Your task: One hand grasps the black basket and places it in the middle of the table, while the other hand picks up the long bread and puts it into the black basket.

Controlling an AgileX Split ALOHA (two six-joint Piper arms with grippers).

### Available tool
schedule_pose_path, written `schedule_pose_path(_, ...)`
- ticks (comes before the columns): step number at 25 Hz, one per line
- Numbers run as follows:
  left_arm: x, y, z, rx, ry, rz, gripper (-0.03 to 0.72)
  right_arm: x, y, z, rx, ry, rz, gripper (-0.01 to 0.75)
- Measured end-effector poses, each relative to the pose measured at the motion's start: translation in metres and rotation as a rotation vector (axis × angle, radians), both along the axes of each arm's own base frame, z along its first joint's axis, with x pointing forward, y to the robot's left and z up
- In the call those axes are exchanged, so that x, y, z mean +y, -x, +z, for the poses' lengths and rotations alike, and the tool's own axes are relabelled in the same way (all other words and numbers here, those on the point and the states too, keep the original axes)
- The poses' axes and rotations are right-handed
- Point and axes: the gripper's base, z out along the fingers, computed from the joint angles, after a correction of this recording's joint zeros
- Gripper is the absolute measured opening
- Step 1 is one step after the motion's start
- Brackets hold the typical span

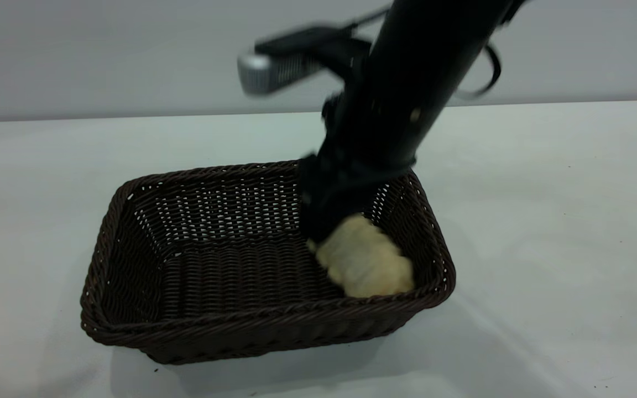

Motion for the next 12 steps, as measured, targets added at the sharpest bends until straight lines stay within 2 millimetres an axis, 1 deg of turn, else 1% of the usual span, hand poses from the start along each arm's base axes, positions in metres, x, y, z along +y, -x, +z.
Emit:
schedule_pose_path(2, 0.0, 0.0, 0.0, -0.009, -0.012, -0.01, 0.573, -0.005, 0.003, 0.03, -0.077, -0.012, 0.003, 0.472)
schedule_pose_path(4, -0.001, 0.002, -0.001, -0.009, -0.026, -0.027, 0.573, -0.014, 0.01, 0.07, -0.165, -0.043, -0.01, 0.443)
schedule_pose_path(6, -0.001, 0.005, -0.001, -0.014, -0.042, -0.046, 0.573, -0.025, 0.02, 0.106, -0.235, -0.068, -0.028, 0.428)
schedule_pose_path(7, -0.001, 0.009, 0.0, -0.019, -0.051, -0.053, 0.573, -0.032, 0.029, 0.128, -0.268, -0.088, -0.039, 0.423)
schedule_pose_path(10, 0.0, 0.026, 0.005, -0.054, -0.073, -0.07, 0.573, -0.052, 0.054, 0.169, -0.306, -0.127, -0.067, 0.423)
schedule_pose_path(12, 0.001, 0.044, 0.009, -0.085, -0.08, -0.091, 0.573, -0.062, 0.068, 0.185, -0.293, -0.138, -0.082, 0.421)
